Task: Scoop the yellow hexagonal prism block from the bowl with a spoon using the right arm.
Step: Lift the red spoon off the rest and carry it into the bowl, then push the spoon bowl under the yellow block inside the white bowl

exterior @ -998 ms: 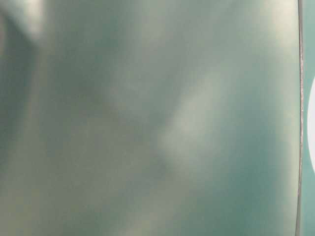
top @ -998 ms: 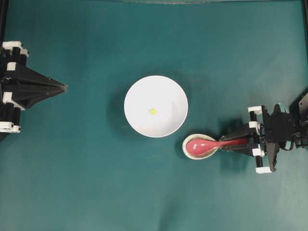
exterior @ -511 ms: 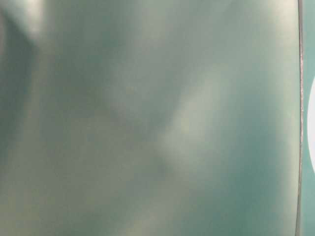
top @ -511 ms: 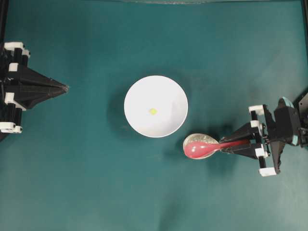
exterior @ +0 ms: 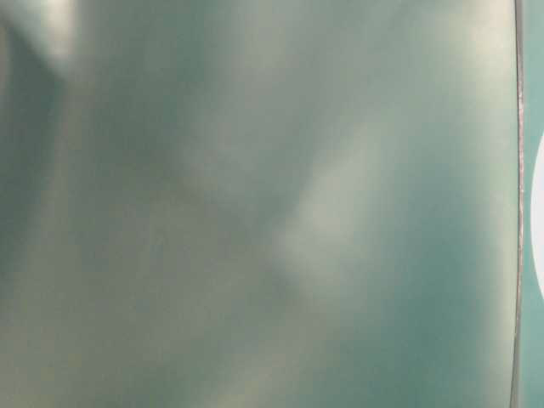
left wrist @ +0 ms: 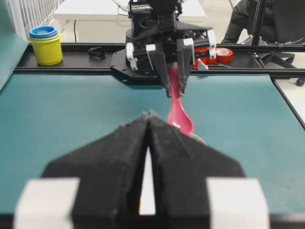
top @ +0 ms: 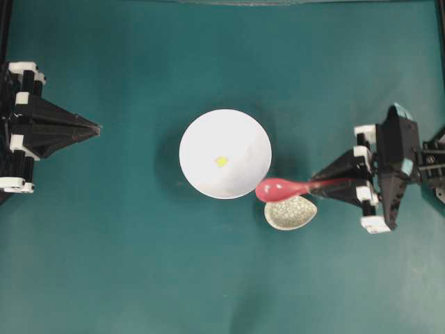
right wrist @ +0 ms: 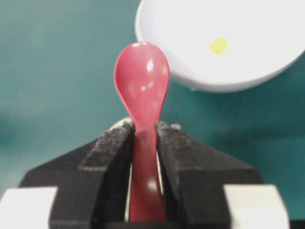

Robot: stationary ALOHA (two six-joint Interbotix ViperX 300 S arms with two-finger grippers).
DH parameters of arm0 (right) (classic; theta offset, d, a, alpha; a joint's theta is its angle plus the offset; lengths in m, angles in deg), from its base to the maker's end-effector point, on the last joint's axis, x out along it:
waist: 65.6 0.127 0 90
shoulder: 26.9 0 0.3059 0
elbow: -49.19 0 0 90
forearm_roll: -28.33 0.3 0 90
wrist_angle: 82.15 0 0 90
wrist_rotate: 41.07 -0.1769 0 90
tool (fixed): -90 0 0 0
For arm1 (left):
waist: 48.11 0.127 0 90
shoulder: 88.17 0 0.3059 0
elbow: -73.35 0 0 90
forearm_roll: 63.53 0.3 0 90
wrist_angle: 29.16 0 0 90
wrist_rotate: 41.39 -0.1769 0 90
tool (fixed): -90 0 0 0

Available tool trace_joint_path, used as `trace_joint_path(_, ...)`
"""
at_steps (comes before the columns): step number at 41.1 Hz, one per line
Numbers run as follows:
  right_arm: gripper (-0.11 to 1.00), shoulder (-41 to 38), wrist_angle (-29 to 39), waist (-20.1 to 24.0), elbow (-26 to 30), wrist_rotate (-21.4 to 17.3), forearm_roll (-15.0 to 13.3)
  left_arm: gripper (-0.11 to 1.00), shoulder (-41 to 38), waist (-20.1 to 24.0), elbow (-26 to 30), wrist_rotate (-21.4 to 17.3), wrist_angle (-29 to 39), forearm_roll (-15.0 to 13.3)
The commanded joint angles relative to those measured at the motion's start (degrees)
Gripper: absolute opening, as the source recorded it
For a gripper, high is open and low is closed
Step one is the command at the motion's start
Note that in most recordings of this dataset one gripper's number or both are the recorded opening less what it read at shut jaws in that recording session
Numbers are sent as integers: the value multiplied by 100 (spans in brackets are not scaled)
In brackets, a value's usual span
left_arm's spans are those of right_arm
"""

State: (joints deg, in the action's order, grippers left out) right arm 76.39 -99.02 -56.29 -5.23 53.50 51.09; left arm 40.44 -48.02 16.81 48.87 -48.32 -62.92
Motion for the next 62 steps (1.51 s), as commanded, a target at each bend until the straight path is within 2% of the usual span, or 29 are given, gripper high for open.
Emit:
trace_joint_path(1, 22, 132, 668, -272, 422, 70, -26, 0, -35, 9, 97, 9, -18, 18)
trace_joint_path(12, 22, 70, 2013, -835, 1292, 149, -35, 0, -35, 9, 97, -70, 44, 18)
trace_joint_path(28, 22, -264, 3111, -1336, 2101, 70, -35, 0, -35, 0, 105, -70, 132, 18)
trace_joint_path(39, 22, -888, 4148, -1705, 2830, 79, -53, 0, -35, 9, 97, -70, 132, 18)
trace_joint_path(51, 22, -1591, 5027, -1758, 3560, 44, -378, 0, -35, 9, 97, -70, 132, 18)
trace_joint_path(62, 22, -1951, 5660, -1793, 3902, -272, -703, 0, -35, 9, 97, -70, 158, 18)
